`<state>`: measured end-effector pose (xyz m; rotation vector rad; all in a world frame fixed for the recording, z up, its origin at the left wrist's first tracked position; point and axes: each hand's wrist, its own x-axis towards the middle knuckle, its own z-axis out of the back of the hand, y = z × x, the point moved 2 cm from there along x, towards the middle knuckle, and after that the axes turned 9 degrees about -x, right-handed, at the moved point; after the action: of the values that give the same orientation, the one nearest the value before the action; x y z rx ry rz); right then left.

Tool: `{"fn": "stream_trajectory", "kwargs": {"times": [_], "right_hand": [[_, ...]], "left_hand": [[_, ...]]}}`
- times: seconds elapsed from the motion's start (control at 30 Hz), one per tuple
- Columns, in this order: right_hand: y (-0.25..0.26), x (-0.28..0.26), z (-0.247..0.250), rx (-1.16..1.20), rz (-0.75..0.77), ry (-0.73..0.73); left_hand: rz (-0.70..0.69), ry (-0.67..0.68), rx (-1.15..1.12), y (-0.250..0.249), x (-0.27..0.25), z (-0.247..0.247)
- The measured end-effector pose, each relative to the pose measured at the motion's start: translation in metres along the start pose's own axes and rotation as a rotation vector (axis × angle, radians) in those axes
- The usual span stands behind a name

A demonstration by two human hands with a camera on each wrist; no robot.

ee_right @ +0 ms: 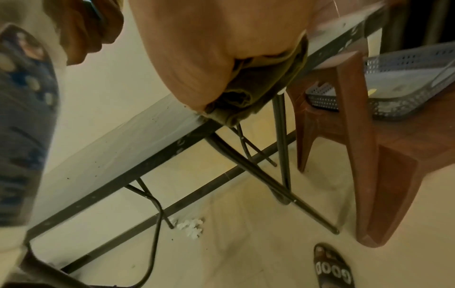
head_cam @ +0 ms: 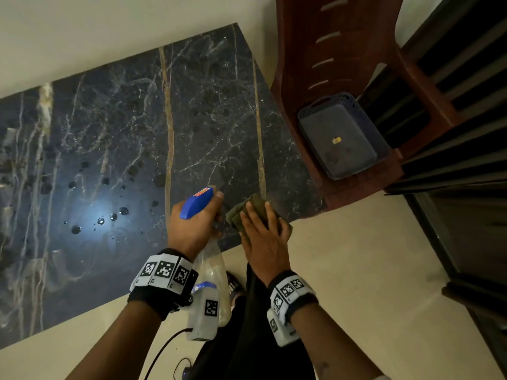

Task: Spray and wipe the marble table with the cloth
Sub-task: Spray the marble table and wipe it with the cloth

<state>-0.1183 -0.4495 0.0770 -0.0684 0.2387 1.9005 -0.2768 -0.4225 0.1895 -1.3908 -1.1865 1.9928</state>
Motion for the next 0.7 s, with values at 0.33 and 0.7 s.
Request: {"fn": "stream_trajectory", "kwargs": {"times": [0.33, 0.7], "right_hand": [[-0.083, 0.022, 0.015, 0.022, -0.328, -0.057], [-0.089, 0.014, 0.015, -0.051, -0.173, 0.014]], "left_hand": [[0.023, 0.022, 0.011, -0.001, 0.002, -0.005], [0.028, 0.061, -0.006, -0.003, 0.01, -0.023]]}}
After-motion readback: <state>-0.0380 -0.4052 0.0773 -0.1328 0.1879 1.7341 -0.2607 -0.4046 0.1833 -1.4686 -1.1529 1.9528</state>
